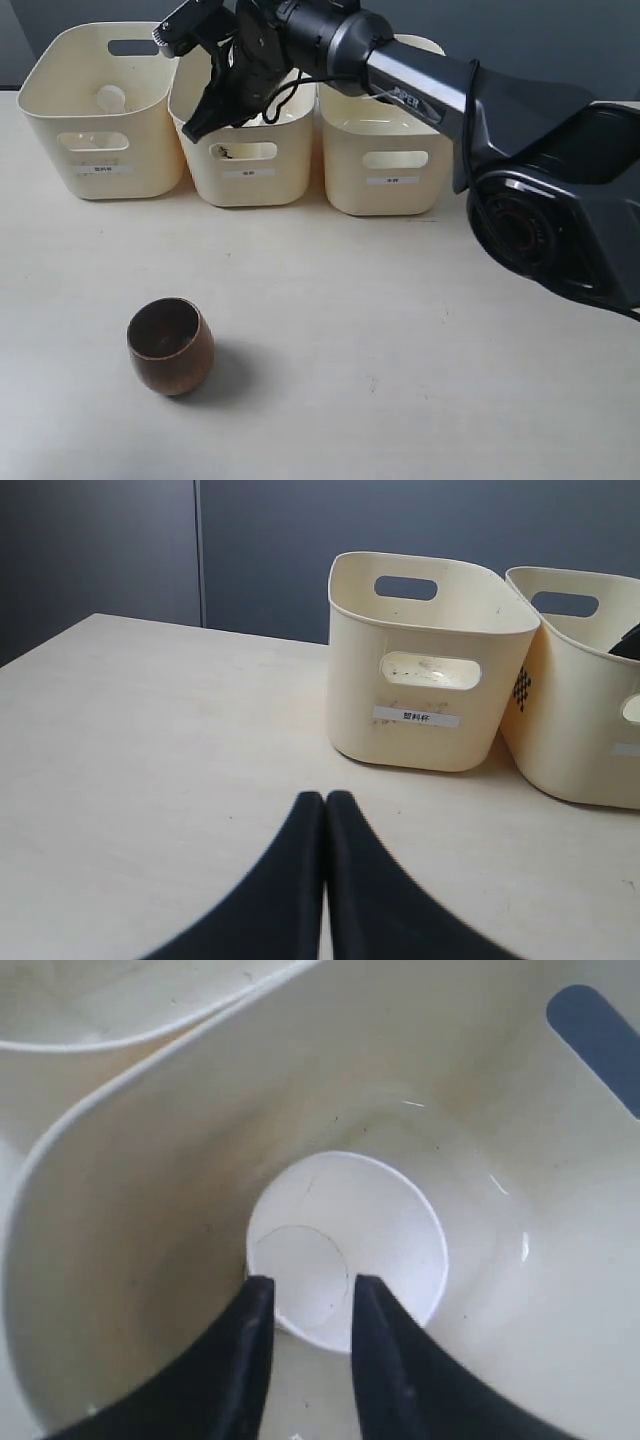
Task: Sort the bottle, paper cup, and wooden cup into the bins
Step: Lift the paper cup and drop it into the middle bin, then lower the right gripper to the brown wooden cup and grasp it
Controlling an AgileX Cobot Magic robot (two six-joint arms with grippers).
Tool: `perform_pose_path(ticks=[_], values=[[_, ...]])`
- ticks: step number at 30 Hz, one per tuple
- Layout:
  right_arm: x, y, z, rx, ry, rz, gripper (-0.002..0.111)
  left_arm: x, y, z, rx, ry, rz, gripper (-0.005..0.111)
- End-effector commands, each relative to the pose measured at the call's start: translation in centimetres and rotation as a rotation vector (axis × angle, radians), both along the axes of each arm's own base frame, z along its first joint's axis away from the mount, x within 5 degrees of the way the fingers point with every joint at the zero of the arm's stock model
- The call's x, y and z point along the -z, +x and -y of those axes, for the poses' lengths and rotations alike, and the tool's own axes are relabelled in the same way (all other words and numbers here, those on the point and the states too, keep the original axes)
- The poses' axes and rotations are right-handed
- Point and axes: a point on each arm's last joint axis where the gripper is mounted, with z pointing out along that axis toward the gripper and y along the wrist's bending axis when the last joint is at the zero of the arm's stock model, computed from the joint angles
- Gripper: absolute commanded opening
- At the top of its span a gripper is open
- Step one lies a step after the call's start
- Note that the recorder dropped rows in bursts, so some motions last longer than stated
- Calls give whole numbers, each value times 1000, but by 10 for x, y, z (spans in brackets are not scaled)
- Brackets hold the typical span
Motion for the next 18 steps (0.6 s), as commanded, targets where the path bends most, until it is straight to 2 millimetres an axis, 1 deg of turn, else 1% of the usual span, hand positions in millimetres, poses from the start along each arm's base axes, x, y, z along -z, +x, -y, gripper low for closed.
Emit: perform_pose_path(ticks=[1,2,3,4,5,6,7,8,9,10,11,12,14,15,18], values=[[-62,-21,8,-11,10,19,28,-2,0,0,3,1,17,0],[-86,-34,9,-41,7,25,28,-2,0,0,3,1,17,0],[-103,-47,9,-68,9,22,28,-2,0,0,3,1,17,0],[-114,-57,8,-90,6,14,28,-2,0,0,3,1,17,0],[-126,-75,6,-148,-9,-25,28,-2,0,0,3,1,17,0],[-130,-86,4,-194,-23,-62,28,-2,0,0,3,1,17,0],[-133,-107,-1,-285,-34,-161,29,-2,0,0,3,1,17,0],[-135,-115,-7,-330,-7,-178,31,-2,0,0,3,1,17,0],[-136,-128,-17,-372,33,-215,38,-2,0,0,3,1,17,0],[-134,-135,-23,-391,40,-234,43,-2,0,0,3,1,17,0],[-130,-147,-33,-430,26,-242,50,-2,0,0,3,1,17,0],[-125,-153,-38,-448,5,-243,52,-2,0,0,3,1,17,0],[-115,-161,-45,-460,-42,-245,52,-2,0,0,3,1,17,0],[-106,-167,-49,-450,-67,-269,52,-2,0,0,3,1,17,0],[-90,-177,-53,-462,-95,-321,52,-2,0,0,3,1,17,0]])
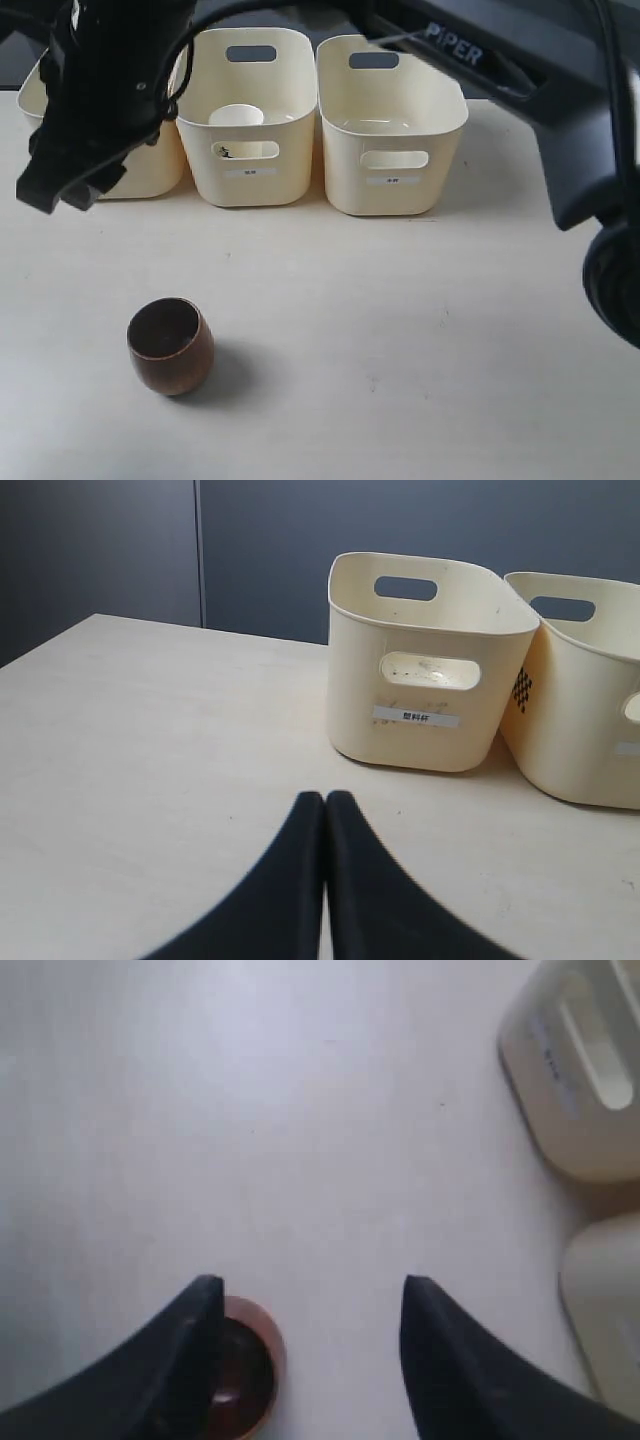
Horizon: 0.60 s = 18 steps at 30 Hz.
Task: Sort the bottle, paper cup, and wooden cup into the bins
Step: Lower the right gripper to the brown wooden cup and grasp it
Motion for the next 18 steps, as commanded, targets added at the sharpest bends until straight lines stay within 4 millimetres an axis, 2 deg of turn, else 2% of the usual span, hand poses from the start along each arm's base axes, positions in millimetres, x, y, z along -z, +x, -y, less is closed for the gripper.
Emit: perform_pose_path(ticks=[1,2,4,11,18], values=[[25,-13,-6,-14,-72,-56,52,-2,0,0,3,1,17,0],[37,-19,-7,-23,-108,-81,52,-2,0,0,3,1,17,0],[47,-21,-5,-18,-140,-104,52,-2,0,0,3,1,17,0],[70,-31,-1,-20,-176,-212,52,-2,0,0,3,1,17,0],[84,-48,-5,-76,-235,-209,52,-2,0,0,3,1,17,0]])
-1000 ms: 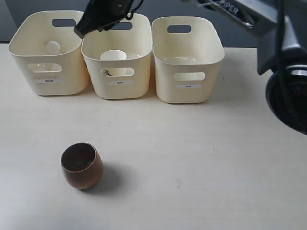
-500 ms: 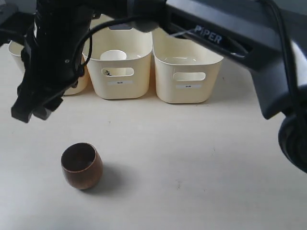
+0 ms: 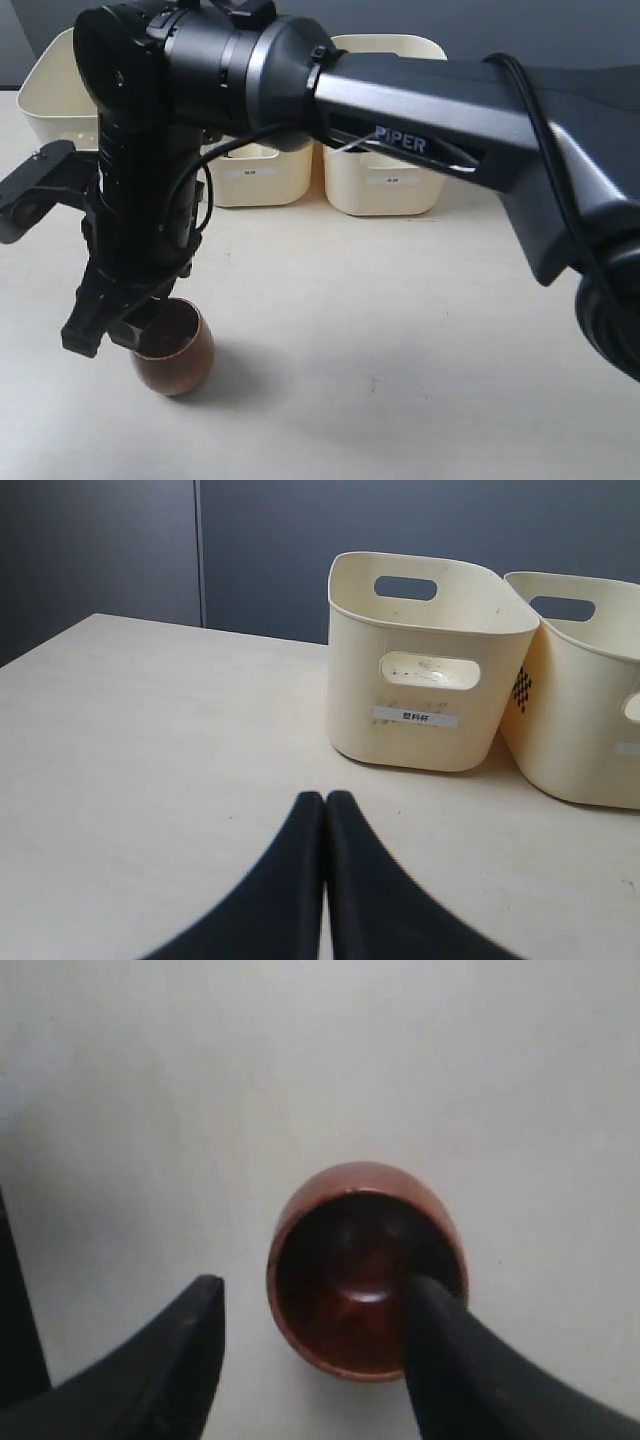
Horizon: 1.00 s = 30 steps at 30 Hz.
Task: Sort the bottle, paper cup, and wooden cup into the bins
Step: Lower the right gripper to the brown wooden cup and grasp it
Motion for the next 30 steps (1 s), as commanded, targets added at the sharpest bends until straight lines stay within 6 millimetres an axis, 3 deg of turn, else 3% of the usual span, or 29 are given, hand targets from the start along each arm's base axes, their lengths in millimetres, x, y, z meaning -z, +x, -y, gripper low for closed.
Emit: perform_pose_path(ticks=[1,5,18,21,24,27,30], values=[[2,-14,-2,-57,-15,5,52,-2,0,0,3,1,17,0],[5,-15,-3,-69,-25,4,52,-2,0,0,3,1,17,0],[52,-13,-10,-88,-116,-33,51,-2,0,0,3,1,17,0],[54,-11,-10,-93,-132,-18,50,-2,0,0,3,1,17,0],[55,-10,-9,-97,-137,-9,31,-2,0,0,3,1,17,0],[55,-10,-9,-119,-136,-3,0,-2,0,0,3,1,17,0],[53,-10,-9,-135,-132,2,0,-2,0,0,3,1,17,0]])
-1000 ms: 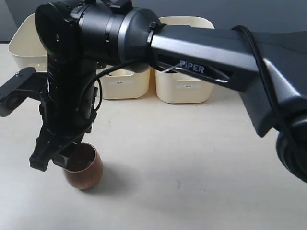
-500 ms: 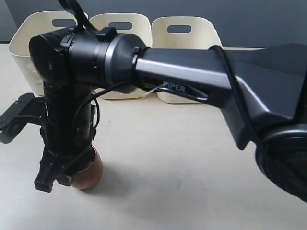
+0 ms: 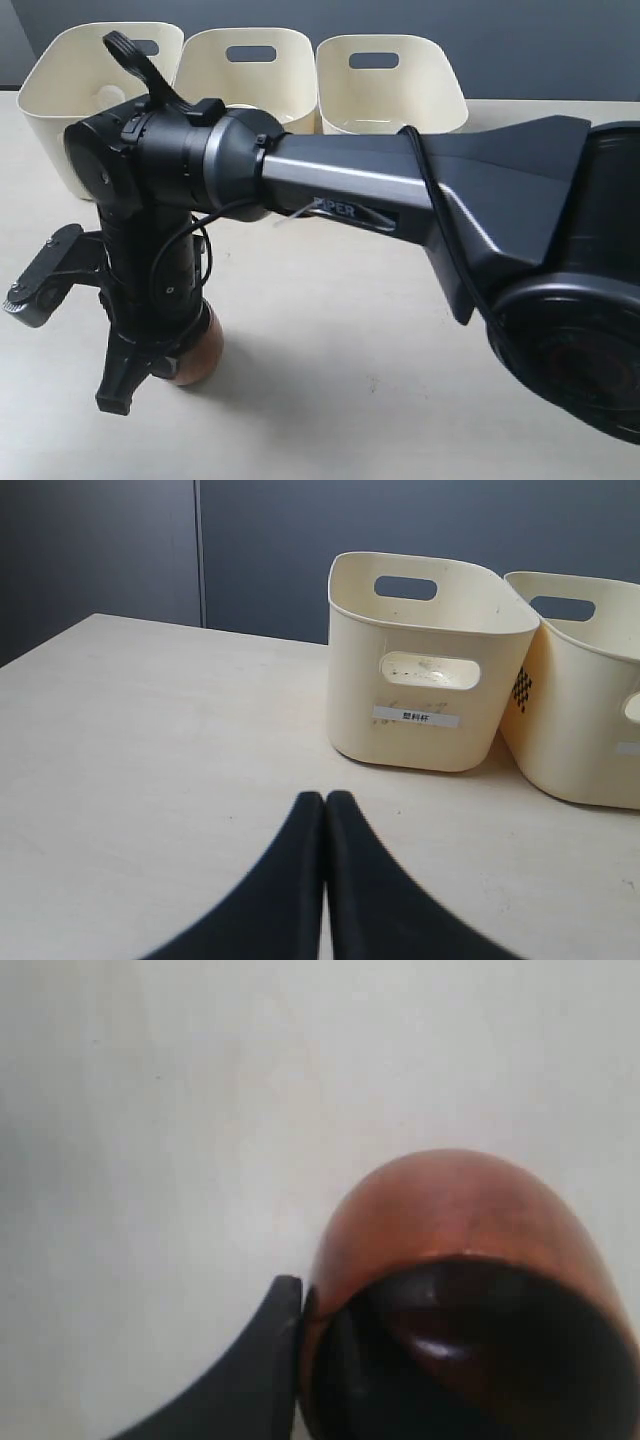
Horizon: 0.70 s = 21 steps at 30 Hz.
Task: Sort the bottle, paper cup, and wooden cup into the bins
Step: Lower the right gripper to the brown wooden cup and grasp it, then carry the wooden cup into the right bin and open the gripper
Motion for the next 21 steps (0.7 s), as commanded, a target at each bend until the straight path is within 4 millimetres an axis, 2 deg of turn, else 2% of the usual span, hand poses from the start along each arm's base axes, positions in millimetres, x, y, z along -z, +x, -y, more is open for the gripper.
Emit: perform_pose_path(ticks=[1,6,10,15,18,21], values=[[-5,-1,1,-38,7,17,0,-2,0,0,3,1,17,0],[-29,3,8,-58,11,112,0,-2,0,0,3,1,17,0],[-75,12,26,-17,36,260,0,-2,0,0,3,1,17,0],[-139,27,63,91,144,341,0,-2,0,0,3,1,17,0],[-165,45,93,214,170,396,0,-2,0,0,3,1,17,0],[-180,62,119,327,180,427,0,-2,0,0,3,1,17,0]])
